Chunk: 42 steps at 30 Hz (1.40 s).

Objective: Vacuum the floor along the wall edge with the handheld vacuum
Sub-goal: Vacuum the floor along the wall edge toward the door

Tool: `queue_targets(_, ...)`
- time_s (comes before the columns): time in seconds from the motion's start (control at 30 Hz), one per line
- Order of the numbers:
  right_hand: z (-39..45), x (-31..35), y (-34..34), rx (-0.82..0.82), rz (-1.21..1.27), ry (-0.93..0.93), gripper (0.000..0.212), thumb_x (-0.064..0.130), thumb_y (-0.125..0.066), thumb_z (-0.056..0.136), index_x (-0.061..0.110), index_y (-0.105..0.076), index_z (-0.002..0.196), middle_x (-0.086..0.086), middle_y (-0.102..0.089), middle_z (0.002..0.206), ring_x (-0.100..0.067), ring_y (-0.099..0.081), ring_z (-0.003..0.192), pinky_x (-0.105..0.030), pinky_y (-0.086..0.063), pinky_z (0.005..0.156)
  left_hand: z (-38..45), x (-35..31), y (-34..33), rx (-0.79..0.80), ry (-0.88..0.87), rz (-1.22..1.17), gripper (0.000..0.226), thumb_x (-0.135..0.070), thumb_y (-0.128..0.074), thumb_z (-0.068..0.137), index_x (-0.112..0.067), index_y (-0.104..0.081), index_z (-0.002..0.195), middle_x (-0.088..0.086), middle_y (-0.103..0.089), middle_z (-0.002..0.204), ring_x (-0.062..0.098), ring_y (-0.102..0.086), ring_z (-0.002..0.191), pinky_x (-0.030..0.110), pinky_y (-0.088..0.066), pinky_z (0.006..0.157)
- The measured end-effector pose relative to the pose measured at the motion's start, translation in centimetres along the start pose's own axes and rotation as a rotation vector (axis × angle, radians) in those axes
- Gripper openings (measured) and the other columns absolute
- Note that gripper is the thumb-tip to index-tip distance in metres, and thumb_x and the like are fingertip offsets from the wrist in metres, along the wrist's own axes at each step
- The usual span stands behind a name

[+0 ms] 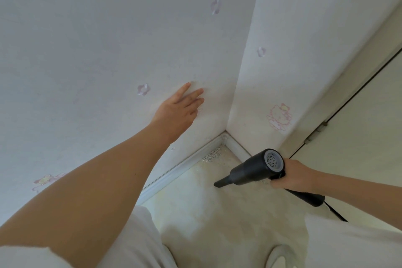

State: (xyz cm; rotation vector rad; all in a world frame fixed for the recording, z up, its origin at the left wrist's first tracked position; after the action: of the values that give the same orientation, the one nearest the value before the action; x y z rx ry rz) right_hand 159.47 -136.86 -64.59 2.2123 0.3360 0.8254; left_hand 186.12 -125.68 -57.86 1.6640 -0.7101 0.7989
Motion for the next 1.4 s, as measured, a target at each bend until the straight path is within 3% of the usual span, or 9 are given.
queue_targets(0.23, -0.6, -0.5, 0.8, -0.026, 0.012, -0.014, 0.022, 0.013, -0.069, 0.076, 0.026, -0.052, 0.073, 0.009, -0.054, 0.062, -0.004, -0.049, 0.057, -0.011, -0.038, 0.053, 0.2, 0.0, 0.0, 0.007, -0.004, -0.009, 0.067, -0.032, -0.05, 0.099, -0.021, -0.018, 0.157, 0.004, 0.007, 0.166, 0.033, 0.021, 0.149, 0.058, 0.027, 0.106)
queue_targets(0.73, -0.4, -1.6, 1.5, -0.115, 0.03, -0.054, 0.012, 0.013, -0.067, 0.076, 0.017, -0.056, 0.08, 0.005, -0.055, 0.061, -0.008, -0.05, 0.057, -0.016, -0.038, 0.053, 0.6, -0.1, 0.0, 0.007, -0.002, 0.0, 0.068, -0.032, -0.05, 0.099, -0.02, -0.018, 0.156, 0.005, 0.007, 0.165, 0.033, 0.022, 0.148, 0.06, 0.027, 0.106)
queue_targets(1.03, 0.4, 0.7, -0.5, 0.023, 0.036, 0.021, 0.012, 0.008, -0.065, 0.077, 0.013, -0.054, 0.077, 0.006, -0.052, 0.061, -0.003, -0.045, 0.053, -0.007, -0.035, 0.047, 0.5, -0.1, 0.2, 0.015, -0.008, -0.01, 0.068, -0.031, -0.051, 0.099, -0.019, -0.017, 0.156, 0.005, 0.008, 0.165, 0.032, 0.023, 0.148, 0.059, 0.027, 0.106)
queue_targets(1.17, 1.0, 1.4, -1.0, 0.01, 0.048, 0.035, 0.012, 0.012, -0.066, 0.076, 0.01, -0.058, 0.085, 0.005, -0.056, 0.066, -0.008, -0.052, 0.061, -0.015, -0.04, 0.056, 0.5, -0.1, 0.3, 0.014, -0.01, -0.018, 0.067, -0.031, -0.051, 0.099, -0.019, -0.018, 0.156, 0.005, 0.007, 0.165, 0.032, 0.022, 0.148, 0.058, 0.027, 0.106)
queue_targets(1.4, 2.7, 2.7, -0.7, -0.019, 0.054, -0.003, 0.012, 0.015, -0.065, 0.075, 0.013, -0.058, 0.084, 0.004, -0.058, 0.065, -0.01, -0.054, 0.059, -0.021, -0.043, 0.057, 0.5, -0.1, 0.3, 0.028, -0.012, -0.022, 0.076, -0.032, -0.056, 0.096, -0.017, -0.014, 0.157, 0.006, 0.008, 0.165, 0.033, 0.023, 0.148, 0.058, 0.028, 0.105)
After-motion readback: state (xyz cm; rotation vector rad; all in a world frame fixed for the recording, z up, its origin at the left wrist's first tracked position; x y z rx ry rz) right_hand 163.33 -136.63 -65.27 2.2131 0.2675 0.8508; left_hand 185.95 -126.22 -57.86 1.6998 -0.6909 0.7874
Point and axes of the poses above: each hand's wrist, its own z-axis towards the middle knuckle, its own y-axis out of the back of the hand, x = y × z, the point moved 5 cm from there along z, towards the middle knuckle
